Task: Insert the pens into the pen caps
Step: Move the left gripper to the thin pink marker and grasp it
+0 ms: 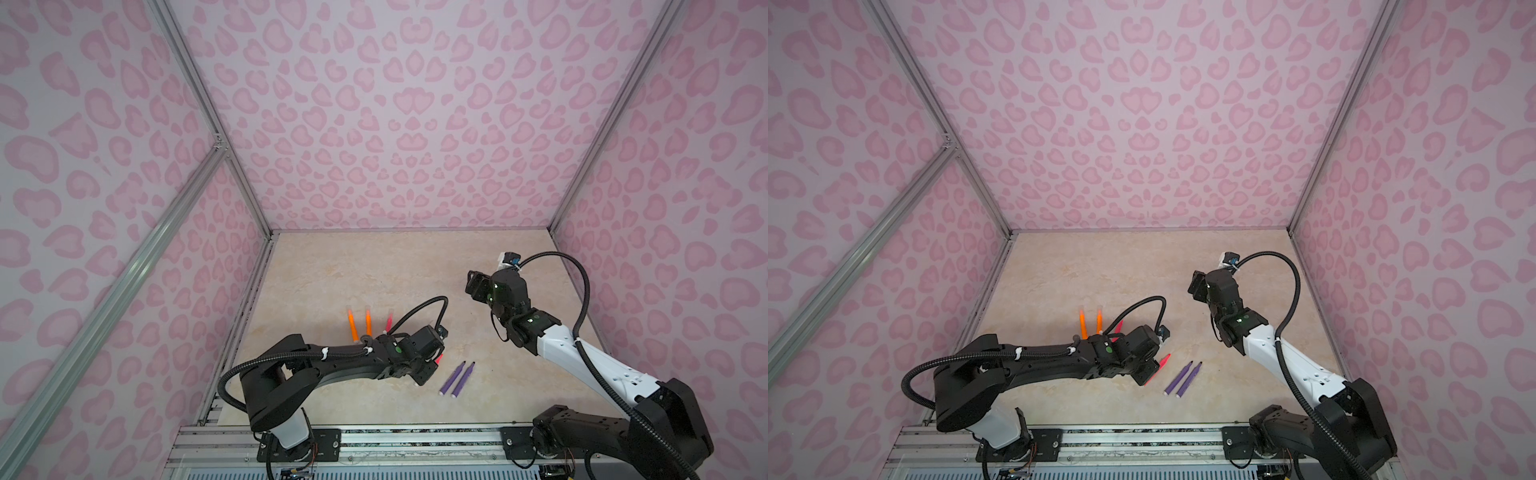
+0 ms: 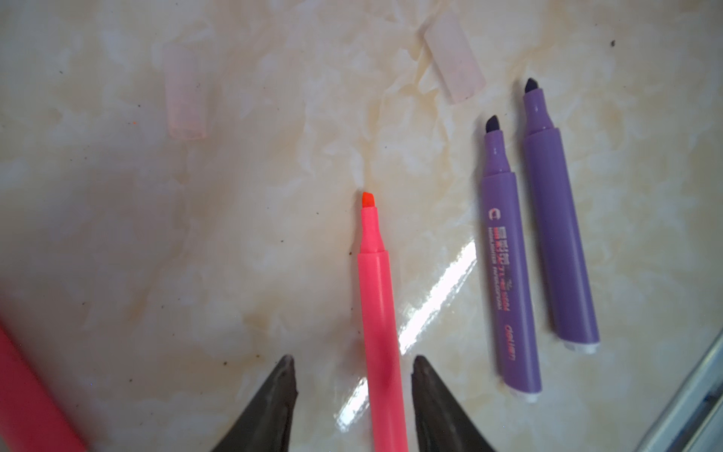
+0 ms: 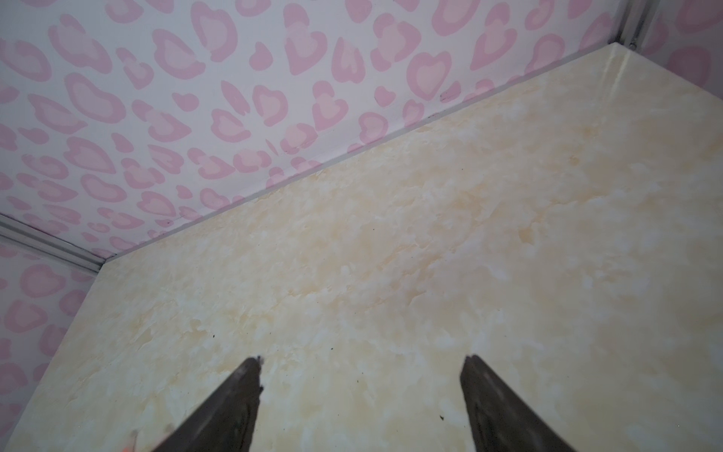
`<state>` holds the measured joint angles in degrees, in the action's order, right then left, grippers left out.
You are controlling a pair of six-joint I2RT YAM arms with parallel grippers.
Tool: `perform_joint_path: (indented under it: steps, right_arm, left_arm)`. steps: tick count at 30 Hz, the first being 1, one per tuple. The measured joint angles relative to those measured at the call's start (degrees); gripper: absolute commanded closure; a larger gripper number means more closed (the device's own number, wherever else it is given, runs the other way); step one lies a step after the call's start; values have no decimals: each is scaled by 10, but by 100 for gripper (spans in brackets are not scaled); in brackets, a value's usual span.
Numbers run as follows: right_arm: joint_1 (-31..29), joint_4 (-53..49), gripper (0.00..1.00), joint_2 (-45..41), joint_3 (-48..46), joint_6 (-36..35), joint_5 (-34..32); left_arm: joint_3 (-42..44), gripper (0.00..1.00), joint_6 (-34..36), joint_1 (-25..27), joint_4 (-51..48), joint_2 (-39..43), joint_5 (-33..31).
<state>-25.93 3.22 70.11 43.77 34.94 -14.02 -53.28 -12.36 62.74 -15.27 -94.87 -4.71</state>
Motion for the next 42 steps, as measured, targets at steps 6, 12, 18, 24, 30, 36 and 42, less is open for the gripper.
perform_joint_path:
  steps: [6,12,18,24,30,36,42]
  right_arm:
    - [5,0,19,0,-2,0,2]
    - [5,3,19,-8,-11,0,6]
    - [5,3,19,-23,-21,0,11]
    - [6,3,19,-40,-23,3,23]
    - [6,1,18,-62,-28,5,29]
    - [6,0,18,-71,-29,5,32]
    - [6,0,18,-70,-27,5,31]
  left_arm:
    - [-12,47,2,3,-11,-13,-7]
    - [-28,45,6,12,-21,-39,-5]
    - [-40,46,10,14,-28,-55,2]
    - [-53,48,10,14,-36,-73,2]
    - [-63,55,10,14,-45,-84,2]
    - [-83,71,9,14,-43,-103,1]
    - [-82,97,8,14,-39,-100,2]
